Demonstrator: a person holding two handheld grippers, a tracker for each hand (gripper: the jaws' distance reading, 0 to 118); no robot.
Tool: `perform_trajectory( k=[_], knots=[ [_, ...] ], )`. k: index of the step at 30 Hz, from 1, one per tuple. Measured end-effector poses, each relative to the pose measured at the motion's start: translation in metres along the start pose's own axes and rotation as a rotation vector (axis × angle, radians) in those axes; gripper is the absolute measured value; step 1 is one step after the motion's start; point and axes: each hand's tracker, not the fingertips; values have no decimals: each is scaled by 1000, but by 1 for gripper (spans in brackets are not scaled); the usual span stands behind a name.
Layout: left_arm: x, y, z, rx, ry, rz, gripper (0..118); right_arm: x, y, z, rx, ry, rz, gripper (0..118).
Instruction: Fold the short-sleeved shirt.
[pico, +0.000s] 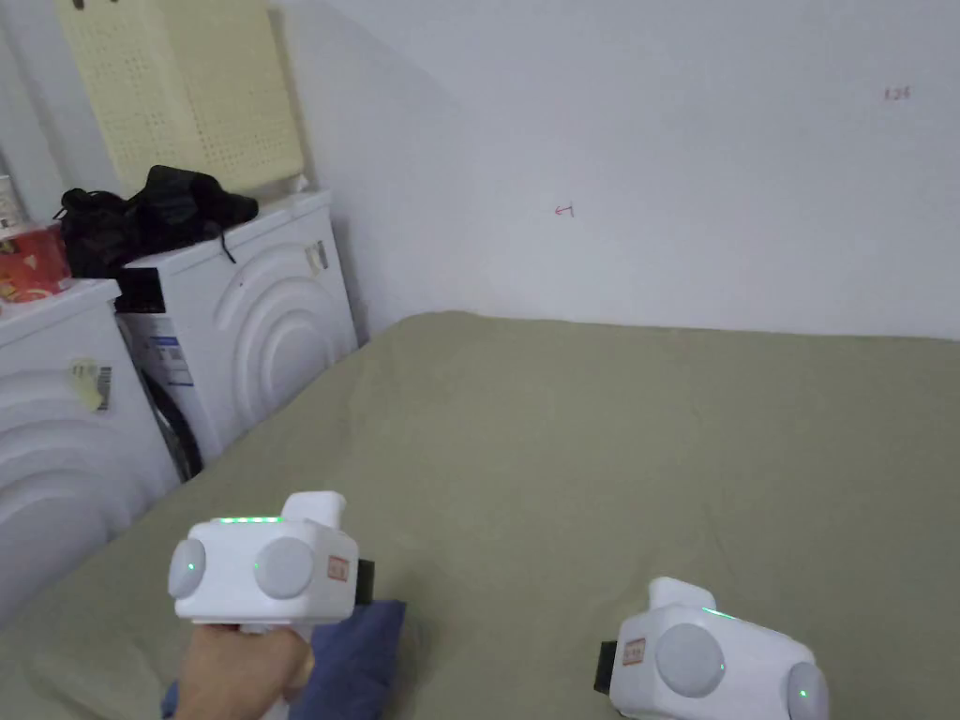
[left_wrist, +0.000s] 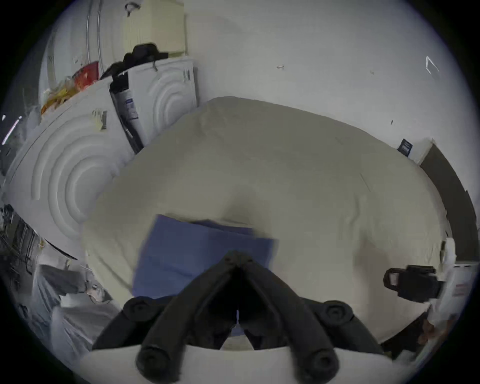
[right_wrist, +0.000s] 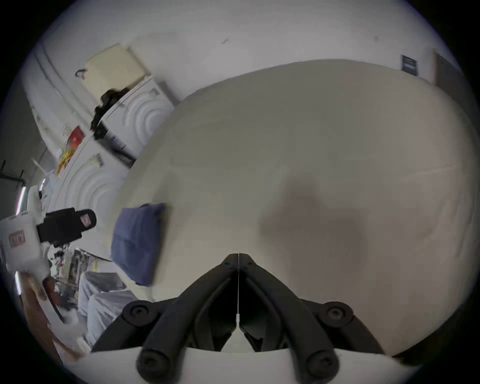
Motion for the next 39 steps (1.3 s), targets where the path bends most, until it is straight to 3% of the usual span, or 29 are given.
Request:
perform_trajectory(
  k=[2,6,10,13,17,19,22,28,29,30,31,32,33,39],
  knots=[
    [62,-22,4,35,-126,11,0,44,0,25,53,-73,9,0],
    [178,-53,5,-134,-347,-15,0,140,-4,78,123,-164,-66,0],
    [264,-70,30,38,-314,-80,0,226,-7,130,165,-289,-91,0],
    [298,-65,55,131,-345,-110,0,268,-1,169,259,-359,-60,0],
    [314,-54,105,445,-298,-123,0,284,6,231,621,-387,-25,0],
    [312,-47,125,582,-273,-148,0,282,6,254,803,-449,74,0],
    [307,-43,138,644,-219,-169,0,278,8,262,848,-529,209,0],
    [306,-47,132,646,-197,-183,1,280,6,251,817,-551,180,0],
    [307,-49,129,643,-197,-188,12,281,6,248,810,-569,190,1],
    [308,-49,127,631,-205,-195,28,281,5,247,812,-569,196,9],
    [307,-51,126,623,-228,-195,57,281,4,246,814,-561,209,32],
    [306,-51,123,621,-240,-195,106,282,5,245,802,-546,222,85],
    [308,-50,120,594,-245,-182,118,283,7,242,766,-551,214,114],
    [307,-55,119,652,-182,-158,118,269,-4,243,810,-535,271,118]
  ],
)
